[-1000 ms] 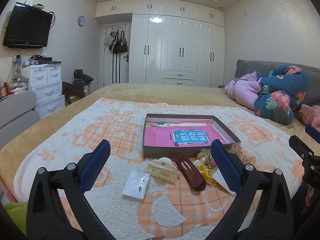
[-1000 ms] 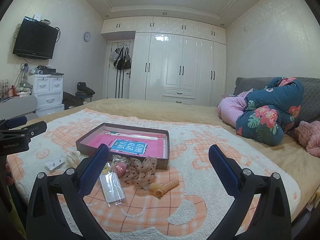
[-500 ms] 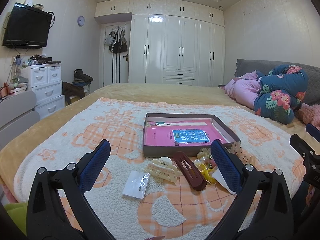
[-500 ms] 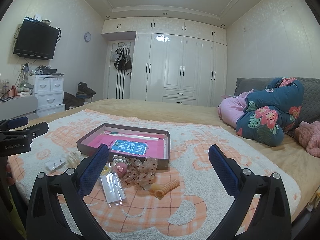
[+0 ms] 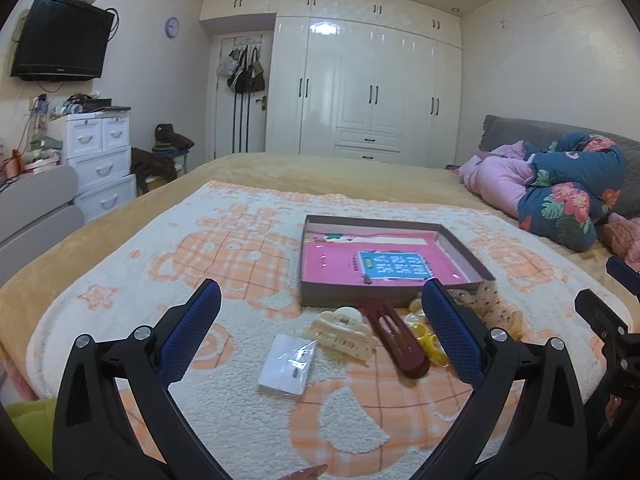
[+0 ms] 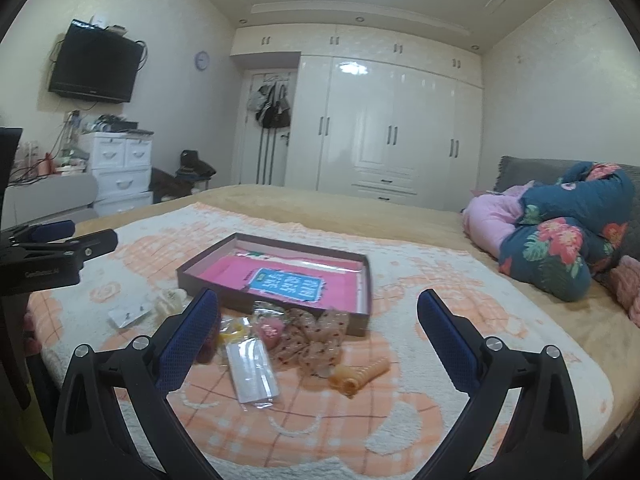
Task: Organize jewelry
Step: 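Move the left tool to the cream claw clip while the right tool approaches the clear plastic bag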
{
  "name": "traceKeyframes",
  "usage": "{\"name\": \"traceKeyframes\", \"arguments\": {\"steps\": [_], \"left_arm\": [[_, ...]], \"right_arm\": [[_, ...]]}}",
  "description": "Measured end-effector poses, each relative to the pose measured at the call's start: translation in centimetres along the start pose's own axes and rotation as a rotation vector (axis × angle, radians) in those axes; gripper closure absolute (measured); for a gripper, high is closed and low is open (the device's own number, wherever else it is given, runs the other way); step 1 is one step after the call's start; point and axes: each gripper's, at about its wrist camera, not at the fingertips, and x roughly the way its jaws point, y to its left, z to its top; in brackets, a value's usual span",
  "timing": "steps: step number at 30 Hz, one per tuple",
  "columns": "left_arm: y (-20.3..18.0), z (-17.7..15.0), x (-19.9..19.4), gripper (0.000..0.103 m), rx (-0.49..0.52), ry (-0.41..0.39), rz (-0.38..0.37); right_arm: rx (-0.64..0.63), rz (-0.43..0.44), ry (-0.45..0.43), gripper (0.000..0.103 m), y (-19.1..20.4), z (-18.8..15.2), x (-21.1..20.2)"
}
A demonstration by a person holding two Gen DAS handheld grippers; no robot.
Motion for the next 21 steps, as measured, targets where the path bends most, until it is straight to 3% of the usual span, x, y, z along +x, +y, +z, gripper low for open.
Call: {"name": "traceKeyframes", "arguments": {"steps": [4,11,17,21], "left_arm": [[1.3,0.0,0.3,0.011,-0.039,0.009,-0.027],[2.5,-0.2,2.3,0.011,-0.03,0.095,0.005],[3.4,-0.2,3.8,0.011,-0.033,0.134,-0.107],[3.0,0.2,5.6,0.011,0.019,0.175,-0.127]], "right_arm": [[-0.035,0.041,0.023,0.006,1.2,0.0,0.8],[-0.076,0.102,0.069,0.006,2.5,-0.2,2.4],[-0.116,0.135,0.134,0.006,3.3,-0.7,4.8],[-0.128,0.154,0.197,0.006,3.9,-1.4,6.8]]}}
